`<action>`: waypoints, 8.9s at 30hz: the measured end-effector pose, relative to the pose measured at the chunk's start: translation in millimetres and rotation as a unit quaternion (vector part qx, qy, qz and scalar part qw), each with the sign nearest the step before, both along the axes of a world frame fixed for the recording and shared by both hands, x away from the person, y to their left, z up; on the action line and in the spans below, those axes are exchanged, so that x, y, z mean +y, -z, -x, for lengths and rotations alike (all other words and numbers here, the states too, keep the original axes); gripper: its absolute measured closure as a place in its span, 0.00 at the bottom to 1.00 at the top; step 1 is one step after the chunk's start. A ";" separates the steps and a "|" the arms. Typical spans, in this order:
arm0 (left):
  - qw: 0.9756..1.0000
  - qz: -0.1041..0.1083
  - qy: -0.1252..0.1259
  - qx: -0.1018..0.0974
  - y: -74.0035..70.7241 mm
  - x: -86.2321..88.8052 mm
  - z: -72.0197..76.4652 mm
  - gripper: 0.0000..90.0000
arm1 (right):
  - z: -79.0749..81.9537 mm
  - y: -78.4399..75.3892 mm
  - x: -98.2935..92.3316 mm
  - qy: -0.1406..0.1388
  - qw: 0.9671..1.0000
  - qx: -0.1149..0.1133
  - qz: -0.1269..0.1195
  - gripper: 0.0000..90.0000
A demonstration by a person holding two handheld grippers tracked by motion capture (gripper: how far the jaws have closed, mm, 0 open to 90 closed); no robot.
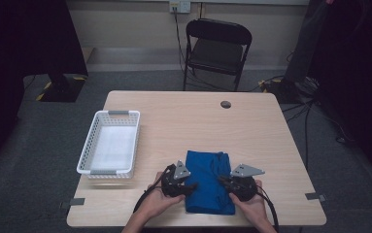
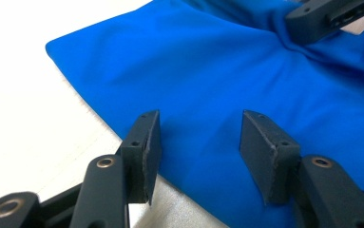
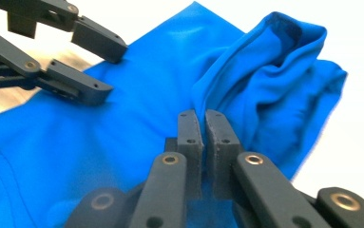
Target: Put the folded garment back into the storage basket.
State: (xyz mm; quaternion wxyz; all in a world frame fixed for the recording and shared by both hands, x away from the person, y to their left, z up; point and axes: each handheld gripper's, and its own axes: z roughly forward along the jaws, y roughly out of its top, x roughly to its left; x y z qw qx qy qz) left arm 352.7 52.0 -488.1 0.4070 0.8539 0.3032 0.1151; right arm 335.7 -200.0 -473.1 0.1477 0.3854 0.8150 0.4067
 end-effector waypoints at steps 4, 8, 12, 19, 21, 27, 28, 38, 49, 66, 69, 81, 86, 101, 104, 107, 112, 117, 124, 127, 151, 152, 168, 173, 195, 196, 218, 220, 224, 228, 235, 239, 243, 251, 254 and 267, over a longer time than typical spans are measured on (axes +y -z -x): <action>1.000 -0.002 -0.002 0.000 -0.3 -0.3 0.4 0.54 | 1.0 -0.2 -10.8 0.016 1.000 0.003 0.002 0.95; 1.000 -0.002 -0.003 0.001 -0.5 -0.7 0.5 0.54 | 1.8 1.9 -22.1 0.031 0.999 0.014 -0.010 0.94; 1.000 0.000 -0.001 0.004 -0.7 -0.5 -0.1 0.54 | 4.0 3.5 -28.0 0.033 0.999 0.020 -0.012 0.94; 1.000 -0.009 -0.001 -0.005 -1.0 -1.5 1.3 0.50 | 7.7 1.1 -35.4 0.039 0.999 0.027 -0.013 0.92; 1.000 -0.011 -0.006 -0.005 -1.2 -0.8 0.9 0.47 | 8.5 -0.3 -37.7 0.040 0.999 0.033 -0.006 0.89; 1.000 -0.006 -0.014 0.006 -2.8 1.7 2.2 0.37 | 11.4 -2.1 -44.7 0.047 0.998 0.033 -0.011 0.82; 1.000 -0.006 -0.015 0.007 -4.0 2.2 3.2 0.36 | 11.8 -3.2 -45.7 0.048 0.998 0.031 -0.018 0.80; 0.999 -0.005 -0.031 0.001 -18.7 24.7 24.1 0.29 | 18.9 -13.6 -43.4 0.023 0.999 0.007 -0.036 0.69; 0.996 -0.032 -0.079 0.022 -13.7 53.9 48.2 0.25 | 26.2 -15.2 -33.6 -0.013 1.000 -0.001 -0.021 0.49; 0.993 -0.042 -0.103 0.028 -4.2 62.9 50.1 0.20 | 18.3 6.3 -10.2 -0.040 0.999 0.019 0.014 0.27; 0.994 -0.041 -0.100 0.023 -3.0 63.5 51.2 0.19 | 15.2 11.6 -5.7 -0.036 0.999 0.029 0.023 0.24; 0.995 -0.036 -0.092 0.018 -1.3 66.2 53.4 0.16 | 17.3 14.3 -0.7 -0.028 0.999 0.017 0.038 0.23; 0.995 -0.035 -0.089 0.017 -0.8 66.3 51.7 0.15 | 14.7 13.6 1.7 -0.029 0.999 0.020 0.042 0.23; 0.995 -0.039 -0.094 0.018 -0.3 67.3 50.6 0.11 | 4.1 14.6 12.3 -0.032 0.999 0.018 0.039 0.23; 0.994 -0.037 -0.096 0.019 -0.2 67.6 51.2 0.11 | 1.9 14.5 13.8 -0.033 0.998 0.019 0.040 0.23; 0.994 -0.038 -0.097 0.019 -0.2 67.6 51.1 0.10 | 0.0 14.7 16.4 -0.031 0.999 0.018 0.040 0.23; 0.994 -0.041 -0.101 0.022 0.1 67.6 49.9 0.08 | -4.9 14.6 21.3 -0.032 0.998 0.020 0.041 0.23; 0.993 -0.042 -0.104 0.025 1.1 68.0 49.7 0.02 | -9.1 14.8 25.8 -0.031 0.998 0.020 0.041 0.23; 0.993 -0.045 -0.103 0.026 1.3 67.8 49.7 0.00 | -17.2 15.2 33.9 -0.029 0.999 0.019 0.041 0.23; 0.994 -0.045 -0.101 0.025 1.4 68.1 49.5 0.00 | -19.9 15.0 37.4 -0.027 0.999 0.021 0.042 0.22; 0.994 -0.045 -0.097 0.025 1.5 68.3 48.4 0.00 | -41.6 15.3 66.2 -0.027 0.998 0.030 0.053 0.13; 0.994 -0.044 -0.097 0.025 1.5 68.3 48.5 0.00 | -42.6 15.5 67.7 -0.026 0.998 0.030 0.053 0.13; 0.994 -0.043 -0.095 0.024 1.7 68.8 47.6 0.00 | -56.2 15.1 90.6 -0.022 0.998 0.034 0.057 0.14; 0.994 -0.042 -0.095 0.024 1.9 69.2 47.2 0.00 | -60.9 14.7 98.2 -0.023 0.997 0.036 0.059 0.14; 0.993 -0.041 -0.105 0.023 2.4 75.1 44.2 0.00 | -73.6 14.6 119.5 -0.026 0.997 0.039 0.061 0.14; 0.993 -0.041 -0.105 0.022 2.4 75.2 44.1 0.00 | -75.0 14.3 120.7 -0.030 0.997 0.039 0.063 0.13; 0.994 -0.032 -0.107 0.014 4.6 77.6 42.9 0.00 | -78.4 10.8 129.7 -0.032 0.996 0.050 0.061 0.16; 0.994 -0.031 -0.107 0.013 4.7 77.8 43.1 0.00 | -77.7 8.4 128.7 -0.035 0.997 0.049 0.057 0.18; 0.994 -0.031 -0.107 0.011 5.0 78.1 42.8 0.00 | -75.2 1.3 125.5 -0.041 0.997 0.046 0.046 0.18; 0.994 -0.029 -0.108 0.010 5.4 78.0 42.9 0.00 | -71.2 -3.9 122.2 -0.044 0.997 0.039 0.046 0.18; 0.994 -0.027 -0.109 0.008 6.0 78.2 42.6 0.00 | -68.3 -12.5 107.5 -0.038 0.998 0.025 0.037 0.19; 0.994 -0.026 -0.109 0.007 6.2 78.3 42.5 0.00 | -66.8 -16.5 99.9 -0.034 0.998 0.021 0.037 0.19; 0.994 -0.025 -0.110 0.005 6.5 78.4 42.7 0.00 | -64.7 -19.4 93.4 -0.031 0.999 0.019 0.034 0.20; 0.994 -0.027 -0.110 0.008 6.0 78.2 42.5 0.00 | -57.0 -25.8 78.9 -0.027 0.999 0.010 0.030 0.20; 0.994 -0.027 -0.110 0.007 6.1 78.2 42.6 0.00 | -55.4 -28.2 71.3 -0.025 0.999 0.012 0.025 0.20; 0.994 -0.026 -0.111 0.006 6.3 78.2 42.7 0.00 | -47.5 -39.0 40.1 -0.001 1.000 0.003 0.021 0.19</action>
